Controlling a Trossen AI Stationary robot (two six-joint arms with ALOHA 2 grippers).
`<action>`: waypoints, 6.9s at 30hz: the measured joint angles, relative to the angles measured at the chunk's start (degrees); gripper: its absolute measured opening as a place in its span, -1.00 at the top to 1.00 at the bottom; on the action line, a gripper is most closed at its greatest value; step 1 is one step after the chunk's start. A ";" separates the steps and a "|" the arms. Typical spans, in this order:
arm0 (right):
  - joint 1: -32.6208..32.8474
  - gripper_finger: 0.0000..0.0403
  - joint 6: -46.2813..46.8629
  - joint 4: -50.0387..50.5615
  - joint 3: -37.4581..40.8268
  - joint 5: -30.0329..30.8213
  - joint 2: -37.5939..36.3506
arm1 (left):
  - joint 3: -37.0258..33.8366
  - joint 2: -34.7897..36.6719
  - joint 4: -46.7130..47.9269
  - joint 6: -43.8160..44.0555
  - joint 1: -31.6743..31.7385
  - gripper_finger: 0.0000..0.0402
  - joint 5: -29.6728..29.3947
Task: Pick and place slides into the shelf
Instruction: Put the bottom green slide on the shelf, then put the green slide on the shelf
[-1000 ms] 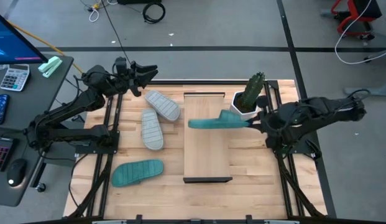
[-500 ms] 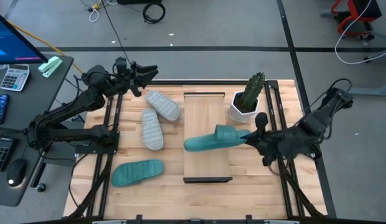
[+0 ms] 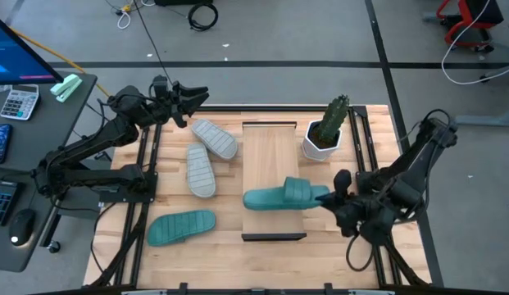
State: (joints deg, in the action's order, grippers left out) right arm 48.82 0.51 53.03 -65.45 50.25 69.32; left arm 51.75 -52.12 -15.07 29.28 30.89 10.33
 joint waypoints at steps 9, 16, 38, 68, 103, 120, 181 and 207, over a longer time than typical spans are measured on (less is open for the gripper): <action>3.12 0.76 9.83 1.78 0.00 0.26 3.20 | 0.00 0.00 0.43 0.00 0.00 0.12 0.00; 4.29 0.76 14.52 3.94 0.00 0.24 4.19 | 0.00 0.00 0.43 0.02 0.00 0.13 0.00; 1.48 0.76 1.76 4.79 0.26 3.38 4.41 | 0.00 0.00 0.39 0.04 0.00 0.12 0.02; 1.70 0.77 3.71 -0.55 0.26 -4.11 8.12 | 0.00 0.00 1.69 -0.02 0.00 0.13 0.02; 4.22 0.45 14.52 5.34 0.26 -12.09 8.22 | 0.00 0.00 1.68 -0.37 0.00 0.14 0.02; 3.71 0.15 15.06 5.95 0.26 -13.44 8.22 | 0.00 0.00 1.68 -0.55 0.00 0.13 0.02; -8.73 0.25 37.33 36.98 -14.51 -6.56 -1.82 | 0.02 0.82 63.14 2.05 -20.11 0.11 13.92; -16.15 0.30 46.03 30.03 -14.51 -3.82 -2.43 | -18.76 -12.49 49.42 6.50 -34.86 -0.28 16.30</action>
State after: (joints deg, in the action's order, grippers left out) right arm 32.66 46.54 83.07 -79.96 46.43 66.89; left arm 32.98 -64.61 34.36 35.78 -3.97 26.63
